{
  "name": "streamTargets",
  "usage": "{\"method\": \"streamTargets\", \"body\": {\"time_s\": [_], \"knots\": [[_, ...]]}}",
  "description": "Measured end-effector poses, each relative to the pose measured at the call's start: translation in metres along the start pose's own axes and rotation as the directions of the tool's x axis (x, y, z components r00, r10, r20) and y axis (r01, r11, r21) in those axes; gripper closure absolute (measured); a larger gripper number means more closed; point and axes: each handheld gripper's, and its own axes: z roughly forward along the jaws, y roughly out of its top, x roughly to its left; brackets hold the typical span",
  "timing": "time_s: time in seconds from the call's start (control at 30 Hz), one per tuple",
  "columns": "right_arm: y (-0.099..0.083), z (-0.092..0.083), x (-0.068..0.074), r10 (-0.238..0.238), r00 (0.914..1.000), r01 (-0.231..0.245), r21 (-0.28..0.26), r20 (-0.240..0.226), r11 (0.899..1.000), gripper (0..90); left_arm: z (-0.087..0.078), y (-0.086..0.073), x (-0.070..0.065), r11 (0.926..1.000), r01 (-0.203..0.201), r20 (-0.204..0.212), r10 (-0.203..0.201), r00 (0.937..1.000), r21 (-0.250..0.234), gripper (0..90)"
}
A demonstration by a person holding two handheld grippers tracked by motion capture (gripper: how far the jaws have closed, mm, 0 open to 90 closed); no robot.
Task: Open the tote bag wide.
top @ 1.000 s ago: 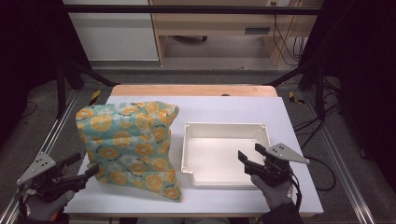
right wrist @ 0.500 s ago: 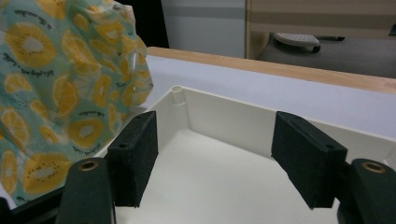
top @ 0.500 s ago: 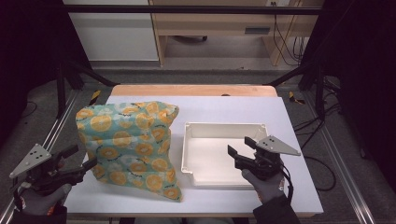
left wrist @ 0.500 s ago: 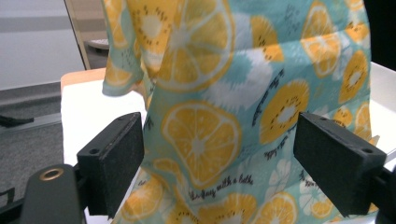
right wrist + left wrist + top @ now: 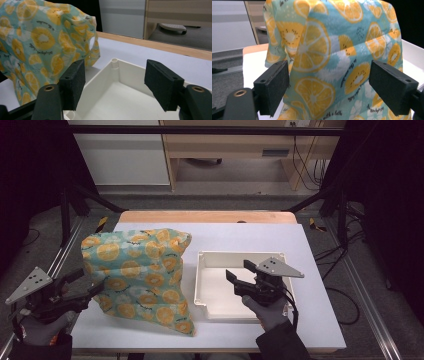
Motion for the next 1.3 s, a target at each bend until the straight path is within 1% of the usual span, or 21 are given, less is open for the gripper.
{"method": "streamTargets", "body": {"time_s": [0.03,0.1,0.2,0.27,0.33,0.37,0.4,0.47,0.5,0.57,0.6,0.67,0.9,1.0,1.03,1.1,1.13,1.2,1.23,1.3], "knots": [[0.002,0.004,0.005,-0.004,0.9999,0.004,0.004,-0.015,1.000,34.1,0.000,0.001,0.000,1.0000,0.000,-0.003,0.000,1.0000,-0.002,16.1],[0.003,0.005,0.006,-0.006,0.9998,0.006,0.002,-0.020,1.000,34.4,0.000,0.003,0.000,1.0000,0.002,-0.004,-0.002,1.0000,-0.008,16.2],[0.006,0.012,0.013,-0.012,0.9991,0.012,0.006,-0.041,1.000,35.2,0.000,0.008,-0.001,0.9998,0.002,-0.001,-0.002,1.0000,-0.020,16.6],[0.008,0.016,0.018,-0.013,0.9984,0.013,0.004,-0.056,1.000,35.9,0.001,0.010,-0.002,0.9998,0.002,-0.002,-0.002,1.0000,-0.020,17.5],[0.010,0.020,0.023,-0.020,0.9975,0.020,0.006,-0.069,1.000,36.4,0.003,0.013,-0.003,0.9999,-0.007,-0.010,0.007,0.9999,-0.015,18.3],[0.012,0.024,0.027,-0.023,0.9964,0.024,0.004,-0.082,1.000,36.8,0.004,0.013,-0.003,0.9999,-0.007,-0.010,0.007,0.9999,-0.015,18.9],[0.012,0.024,0.027,-0.023,0.9964,0.024,0.004,-0.082,1.000,36.8,0.004,0.014,-0.003,0.9999,-0.005,-0.010,0.005,0.9999,-0.015,18.9],[0.015,0.027,0.032,-0.022,0.9952,0.022,0.005,-0.096,1.000,37.9,0.006,0.016,-0.004,0.9999,-0.007,-0.017,0.007,0.9998,-0.015,19.6],[0.017,0.031,0.036,-0.026,0.9941,0.026,0.006,-0.105,1.000,38.4,0.006,0.017,-0.003,0.9999,-0.009,-0.020,0.009,0.9998,-0.013,20.3],[0.017,0.032,0.038,-0.027,0.9936,0.028,0.007,-0.110,1.000,38.6,0.007,0.018,-0.003,0.9999,-0.007,-0.025,0.006,0.9997,-0.014,20.5],[0.020,0.036,0.043,-0.031,0.9918,0.033,0.007,-0.124,0.999,39.2,0.008,0.018,-0.003,0.9999,-0.007,-0.031,0.007,0.9995,-0.011,21.4],[0.021,0.038,0.045,-0.031,0.9912,0.032,0.006,-0.129,0.999,39.3,0.008,0.018,-0.002,0.9999,-0.003,-0.034,0.002,0.9994,-0.010,21.8],[0.028,0.053,0.066,-0.047,0.9831,0.050,0.010,-0.177,0.999,41.3,0.009,0.016,-0.003,0.9999,-0.009,-0.047,0.009,0.9988,-0.006,26.4],[0.028,0.061,0.076,-0.051,0.9791,0.055,0.016,-0.197,0.998,42.5,0.010,0.014,-0.002,0.9999,-0.006,-0.051,0.006,0.9987,-0.010,29.9],[0.028,0.066,0.081,-0.053,0.9769,0.058,0.016,-0.207,0.998,43.0,0.011,0.013,-0.001,1.0000,-0.004,-0.051,0.004,0.9987,-0.006,31.4],[0.029,0.068,0.082,-0.049,0.9759,0.054,0.017,-0.212,0.998,43.2,0.012,0.011,-0.001,1.0000,-0.001,-0.053,0.001,0.9986,-0.003,32.2],[0.030,0.074,0.086,-0.047,0.9736,0.050,0.010,-0.223,0.999,43.5,0.012,0.011,0.000,1.0000,0.000,-0.054,0.000,0.9986,-0.003,34.0],[0.031,0.076,0.088,-0.044,0.9733,0.048,0.013,-0.226,0.999,43.5,0.012,0.010,0.000,1.0000,0.002,-0.052,-0.002,0.9987,-0.003,35.7],[0.031,0.080,0.091,-0.043,0.9715,0.048,0.015,-0.233,0.999,43.7,0.012,0.010,0.000,1.0000,0.003,-0.053,-0.003,0.9986,-0.003,37.3],[0.031,0.083,0.093,-0.044,0.9708,0.050,0.021,-0.236,0.999,43.7,0.012,0.010,0.000,1.0000,0.001,-0.062,-0.001,0.9981,-0.004,38.5]]}}
